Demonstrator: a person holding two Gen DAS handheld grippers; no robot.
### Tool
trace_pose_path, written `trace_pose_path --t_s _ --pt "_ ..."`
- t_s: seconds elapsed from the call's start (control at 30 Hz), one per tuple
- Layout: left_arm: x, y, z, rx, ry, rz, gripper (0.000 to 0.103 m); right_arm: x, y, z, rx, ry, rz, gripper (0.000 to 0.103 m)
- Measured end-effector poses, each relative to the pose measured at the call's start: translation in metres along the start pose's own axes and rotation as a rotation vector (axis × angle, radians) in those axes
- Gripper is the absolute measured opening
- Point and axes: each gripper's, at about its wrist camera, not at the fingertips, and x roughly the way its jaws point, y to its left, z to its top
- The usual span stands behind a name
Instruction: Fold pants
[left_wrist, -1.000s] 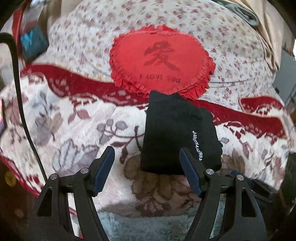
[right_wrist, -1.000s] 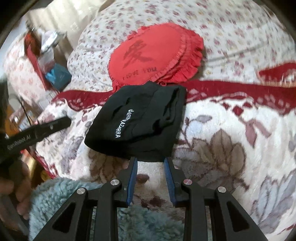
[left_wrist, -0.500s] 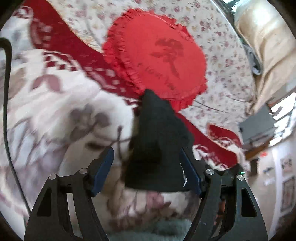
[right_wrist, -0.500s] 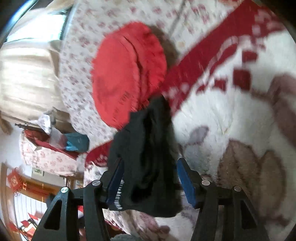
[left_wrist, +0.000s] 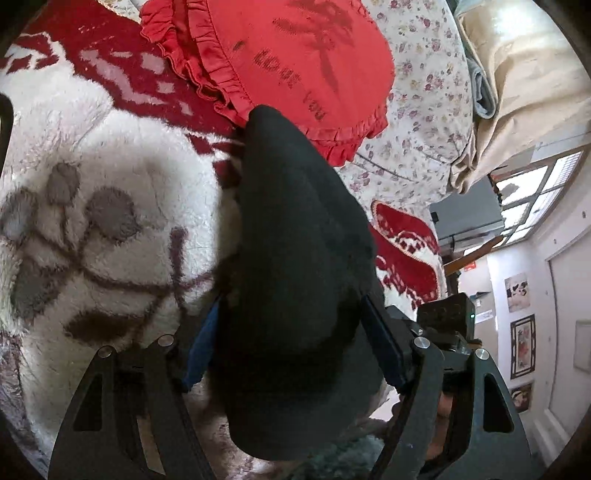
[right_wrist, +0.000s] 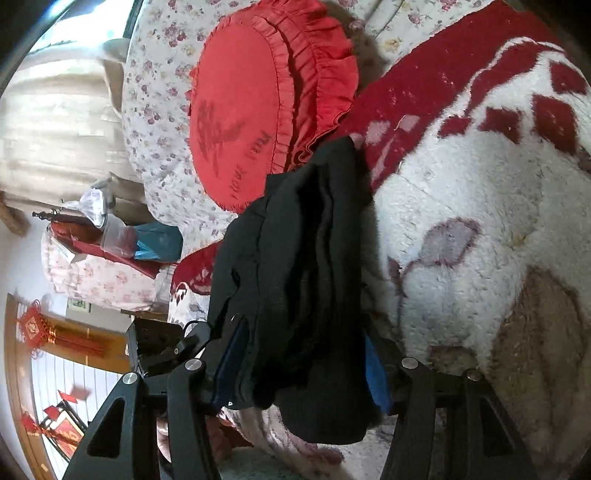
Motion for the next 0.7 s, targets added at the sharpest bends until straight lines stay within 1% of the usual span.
trace_pose_path --t_s 0.07,0.17,0.23,0.27,0.3,0.33,0.37,0.4,0.47,0.53,0.6,0.63,0.67,0.7 --pt "0.003 -0.002 0.0 0.008 0.005 0.015 0.075 0.002 0.0 0.001 -0.005 0.005 0.0 0.056" --pt "0.005 -0.002 -0.002 0.005 -0.015 0.016 0.076 0.003 0.001 0.0 -0.012 0.01 -0.019 0.05" --pt "0.005 -0.003 -0.004 0.008 -0.028 0.021 0.074 0.003 0.0 -0.001 -0.022 0.018 -0.034 0.042" --pt "0.005 -0.005 -0.006 0.021 -0.018 0.046 0.059 0.002 0.0 -0.002 -0.028 0.026 -0.044 0.04" --pt "0.006 -0.008 -0.008 0.04 -0.002 0.081 0.048 0.003 0.001 -0.002 -0.033 0.034 -0.046 0.037" --pt "0.005 -0.011 -0.011 0.058 0.006 0.102 0.043 0.003 0.0 -0.002 -0.035 0.041 -0.047 0.034" --pt "0.001 -0.013 -0.014 0.073 -0.004 0.105 0.04 0.006 0.001 -0.001 -0.04 0.055 -0.045 0.033" --pt "-0.004 -0.016 -0.02 0.084 -0.016 0.11 0.039 0.008 0.002 -0.001 -0.045 0.069 -0.04 0.032" --pt "-0.011 -0.016 -0.032 0.071 -0.028 0.118 0.037 0.012 0.003 -0.001 -0.05 0.099 -0.024 0.031" --pt "-0.019 -0.015 -0.041 0.069 -0.048 0.11 0.036 0.016 0.005 -0.003 -0.062 0.132 -0.008 0.031" --pt "-0.019 -0.011 -0.048 0.08 -0.06 0.113 0.037 0.018 0.006 -0.005 -0.068 0.149 -0.013 0.031" --pt "-0.017 -0.004 -0.047 0.064 -0.058 0.111 0.041 0.019 0.006 -0.005 -0.07 0.146 -0.026 0.031" --pt "-0.015 0.0 -0.043 0.043 -0.054 0.092 0.043 0.02 0.007 -0.006 -0.072 0.141 -0.042 0.031" --pt "-0.014 0.006 -0.041 0.029 -0.054 0.053 0.043 0.021 0.008 -0.006 -0.073 0.139 -0.049 0.031"
